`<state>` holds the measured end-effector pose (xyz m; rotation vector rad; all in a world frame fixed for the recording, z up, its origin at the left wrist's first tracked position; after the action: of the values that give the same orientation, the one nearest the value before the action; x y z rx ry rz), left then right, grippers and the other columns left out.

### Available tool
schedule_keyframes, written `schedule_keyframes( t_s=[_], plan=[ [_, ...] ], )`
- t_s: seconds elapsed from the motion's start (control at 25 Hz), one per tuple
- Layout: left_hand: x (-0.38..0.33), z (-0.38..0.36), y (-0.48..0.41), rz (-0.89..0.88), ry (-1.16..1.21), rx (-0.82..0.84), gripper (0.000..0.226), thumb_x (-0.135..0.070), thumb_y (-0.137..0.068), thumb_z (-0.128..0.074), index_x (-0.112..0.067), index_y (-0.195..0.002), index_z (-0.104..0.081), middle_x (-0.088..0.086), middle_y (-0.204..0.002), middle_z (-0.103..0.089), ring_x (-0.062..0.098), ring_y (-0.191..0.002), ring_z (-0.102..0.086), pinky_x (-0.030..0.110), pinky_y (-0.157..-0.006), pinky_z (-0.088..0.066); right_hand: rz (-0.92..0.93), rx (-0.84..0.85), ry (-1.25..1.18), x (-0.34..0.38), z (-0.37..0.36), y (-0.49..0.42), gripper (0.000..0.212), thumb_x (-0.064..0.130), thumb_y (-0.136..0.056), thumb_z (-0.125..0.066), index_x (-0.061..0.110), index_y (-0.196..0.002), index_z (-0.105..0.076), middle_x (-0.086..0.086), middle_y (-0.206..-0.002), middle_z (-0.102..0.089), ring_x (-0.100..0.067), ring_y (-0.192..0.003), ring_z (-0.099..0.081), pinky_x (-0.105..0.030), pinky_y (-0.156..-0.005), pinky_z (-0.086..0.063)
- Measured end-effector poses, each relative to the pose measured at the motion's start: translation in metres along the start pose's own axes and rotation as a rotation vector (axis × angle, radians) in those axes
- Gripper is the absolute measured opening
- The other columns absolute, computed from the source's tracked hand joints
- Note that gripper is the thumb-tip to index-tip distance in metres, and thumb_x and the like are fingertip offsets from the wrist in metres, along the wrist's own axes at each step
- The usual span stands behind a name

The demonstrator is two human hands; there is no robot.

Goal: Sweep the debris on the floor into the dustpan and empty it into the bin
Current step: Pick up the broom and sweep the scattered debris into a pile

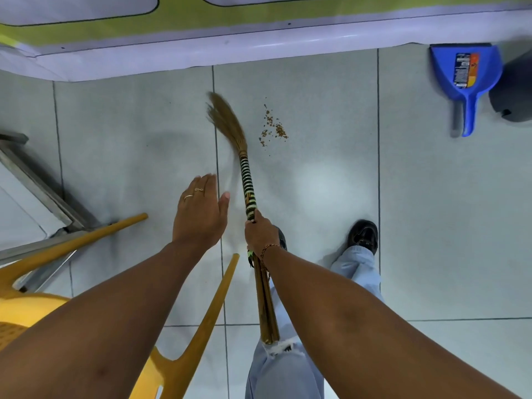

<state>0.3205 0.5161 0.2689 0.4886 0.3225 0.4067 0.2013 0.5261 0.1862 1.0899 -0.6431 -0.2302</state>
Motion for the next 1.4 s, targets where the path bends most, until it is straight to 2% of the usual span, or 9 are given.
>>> schedule_keyframes(
  t_s=[0.24,0.4,0.56,0.72,0.84,1.0,1.12,1.28,1.4],
  plan=[
    [-0.029,-0.001,0.009,-0.013,0.026,0.007,0.050,-0.029,-0.098,-0.036,0.001,-0.139,-0.034,0.023,-0.144,-0.043,0.035,-0.137,-0.035,0.045,-0.115,-0.030,0.027,-0.098,-0.049,-0.037,0.040,0.024,0.047,0.024,-0.098,-0.031,0.022,-0.145,-0.029,-0.022,-0.112,-0.064,-0.037,-0.101,-0.059,-0.041,-0.087,-0.050],
    [-0.056,0.002,0.019,-0.018,0.062,0.002,0.050,-0.029,-0.098,-0.036,0.000,-0.139,-0.035,0.023,-0.142,-0.044,0.034,-0.136,-0.036,0.044,-0.115,-0.031,0.157,-0.144,0.151,-0.056,0.079,0.041,0.048,0.026,-0.098,-0.033,0.027,-0.146,-0.027,-0.024,-0.099,-0.067,-0.039,-0.091,-0.060,-0.043,-0.079,-0.050],
    [-0.075,-0.006,0.004,0.013,0.064,0.000,0.050,-0.028,-0.098,-0.038,0.001,-0.138,-0.036,0.024,-0.143,-0.044,0.034,-0.137,-0.035,0.044,-0.115,-0.029,0.262,-0.244,0.346,-0.055,0.146,0.011,0.052,0.032,-0.096,-0.039,0.032,-0.146,-0.026,-0.023,-0.104,-0.062,-0.040,-0.091,-0.061,-0.045,-0.078,-0.051],
    [-0.125,-0.034,-0.032,0.046,0.084,0.031,0.052,-0.029,-0.098,-0.037,0.001,-0.140,-0.034,0.023,-0.145,-0.041,0.034,-0.139,-0.031,0.043,-0.117,-0.026,0.258,-0.363,0.497,-0.060,0.255,-0.058,0.058,0.024,-0.092,-0.046,0.028,-0.147,-0.025,-0.021,-0.119,-0.053,-0.044,-0.099,-0.058,-0.047,-0.082,-0.048],
    [-0.173,-0.047,-0.058,0.051,0.118,0.047,0.052,-0.030,-0.098,-0.035,0.000,-0.141,-0.031,0.022,-0.147,-0.039,0.033,-0.140,-0.029,0.042,-0.118,-0.024,0.181,-0.302,0.611,-0.062,0.324,-0.105,0.055,0.014,-0.091,-0.044,0.019,-0.144,-0.030,-0.021,-0.122,-0.054,-0.042,-0.106,-0.054,-0.044,-0.086,-0.045],
    [-0.230,-0.049,-0.100,0.086,0.171,0.018,0.052,-0.030,-0.098,-0.035,-0.002,-0.142,-0.028,0.020,-0.149,-0.036,0.031,-0.141,-0.027,0.042,-0.118,-0.024,0.171,-0.136,0.732,-0.065,0.358,-0.132,0.048,0.009,-0.089,-0.038,0.013,-0.136,-0.038,-0.021,-0.119,-0.056,-0.040,-0.106,-0.055,-0.038,-0.079,-0.046],
    [-0.257,-0.045,-0.121,0.089,0.176,-0.008,0.052,-0.030,-0.098,-0.035,-0.002,-0.141,-0.028,0.020,-0.148,-0.037,0.031,-0.140,-0.029,0.044,-0.117,-0.026,0.196,-0.061,0.776,-0.072,0.364,-0.133,0.047,0.009,-0.090,-0.039,0.016,-0.137,-0.038,-0.021,-0.118,-0.056,-0.039,-0.104,-0.055,-0.035,-0.073,-0.041],
    [-0.274,-0.043,-0.125,0.088,0.165,0.002,0.052,-0.030,-0.098,-0.034,-0.001,-0.141,-0.030,0.020,-0.147,-0.039,0.032,-0.139,-0.031,0.045,-0.116,-0.027,0.257,-0.006,0.886,-0.091,0.367,-0.123,0.047,0.010,-0.091,-0.040,0.021,-0.137,-0.039,-0.019,-0.115,-0.058,-0.040,-0.102,-0.058,-0.038,-0.076,-0.047],
    [-0.278,-0.044,-0.112,0.098,0.153,0.015,0.052,-0.029,-0.098,-0.036,0.000,-0.141,-0.031,0.021,-0.146,-0.040,0.031,-0.140,-0.031,0.044,-0.117,-0.027,0.280,0.019,0.960,-0.108,0.376,-0.117,0.050,0.009,-0.090,-0.040,0.024,-0.137,-0.038,-0.016,-0.113,-0.060,-0.037,-0.099,-0.059,-0.036,-0.070,-0.044]
  ],
)
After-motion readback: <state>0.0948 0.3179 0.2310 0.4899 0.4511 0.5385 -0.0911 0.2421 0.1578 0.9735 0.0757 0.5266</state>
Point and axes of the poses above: each hand's wrist, its own y-axis away from the middle knuckle, its own z-axis out of the back of the hand, x = y × z, the point moved 3 cm from there along -y, towards the middle knuckle
